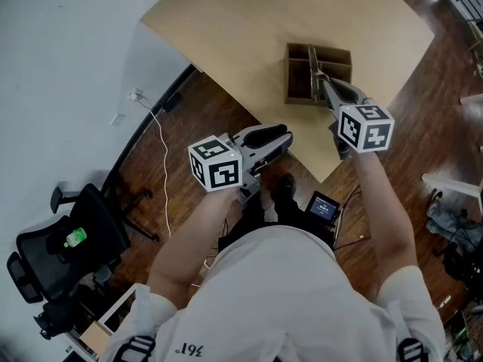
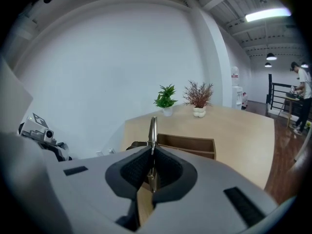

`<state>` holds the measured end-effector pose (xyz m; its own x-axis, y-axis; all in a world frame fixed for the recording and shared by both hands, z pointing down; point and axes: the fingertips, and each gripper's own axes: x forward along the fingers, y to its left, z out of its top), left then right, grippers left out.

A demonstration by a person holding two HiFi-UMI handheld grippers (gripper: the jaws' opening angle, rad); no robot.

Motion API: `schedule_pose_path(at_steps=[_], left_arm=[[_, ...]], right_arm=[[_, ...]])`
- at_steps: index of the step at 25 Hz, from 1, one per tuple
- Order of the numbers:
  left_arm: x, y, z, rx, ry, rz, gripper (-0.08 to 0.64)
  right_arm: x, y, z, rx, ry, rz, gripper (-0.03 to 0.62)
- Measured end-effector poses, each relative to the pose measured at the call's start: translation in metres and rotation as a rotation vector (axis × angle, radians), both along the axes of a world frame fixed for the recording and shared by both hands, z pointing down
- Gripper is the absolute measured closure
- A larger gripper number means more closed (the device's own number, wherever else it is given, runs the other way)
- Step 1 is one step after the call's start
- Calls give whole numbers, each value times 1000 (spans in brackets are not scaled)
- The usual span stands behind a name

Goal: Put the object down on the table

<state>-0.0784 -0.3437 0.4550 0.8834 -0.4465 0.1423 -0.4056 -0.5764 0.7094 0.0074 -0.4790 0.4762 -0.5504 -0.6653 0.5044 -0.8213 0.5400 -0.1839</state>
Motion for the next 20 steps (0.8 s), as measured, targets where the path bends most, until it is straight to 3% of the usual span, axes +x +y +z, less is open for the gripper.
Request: schedule_pose_path(at_steps=[5, 20], left_arm=[[1, -3, 0, 1, -2, -6, 466], [-8, 6, 4, -19, -1, -39, 466]], right_arm=[[-6, -12, 2, 8, 11, -15, 572], [-15, -16, 47, -11, 158, -68, 571]])
